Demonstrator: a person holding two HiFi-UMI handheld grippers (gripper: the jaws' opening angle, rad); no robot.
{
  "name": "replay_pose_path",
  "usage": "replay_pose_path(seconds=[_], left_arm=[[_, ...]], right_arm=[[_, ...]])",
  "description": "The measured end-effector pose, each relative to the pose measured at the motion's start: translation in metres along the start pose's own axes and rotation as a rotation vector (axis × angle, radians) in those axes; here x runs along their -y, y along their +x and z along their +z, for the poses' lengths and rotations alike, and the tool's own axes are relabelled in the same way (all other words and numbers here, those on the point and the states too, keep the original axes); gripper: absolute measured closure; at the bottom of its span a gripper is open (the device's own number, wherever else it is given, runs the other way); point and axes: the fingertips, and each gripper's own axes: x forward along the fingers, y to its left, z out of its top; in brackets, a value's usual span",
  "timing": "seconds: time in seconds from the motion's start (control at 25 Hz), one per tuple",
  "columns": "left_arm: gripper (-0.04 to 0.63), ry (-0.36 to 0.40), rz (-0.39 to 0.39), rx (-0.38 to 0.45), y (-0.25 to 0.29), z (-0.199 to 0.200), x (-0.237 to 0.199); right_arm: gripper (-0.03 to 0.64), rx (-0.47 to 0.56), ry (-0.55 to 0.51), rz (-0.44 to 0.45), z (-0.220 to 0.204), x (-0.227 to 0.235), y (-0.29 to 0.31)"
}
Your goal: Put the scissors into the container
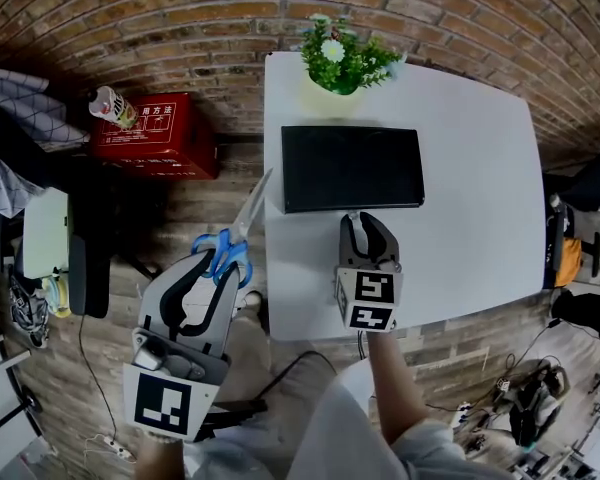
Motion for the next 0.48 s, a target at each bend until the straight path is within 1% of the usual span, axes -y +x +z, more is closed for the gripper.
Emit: replay_pose_path(seconds=[0.48], left_arm=[[0.497,0.004,0.002,-0.002,-0.0022,0.0006,-0.0036]], right_arm=[[0.523,-0.008,0.032,0.001,-0.0028,0.0006,0.0034]])
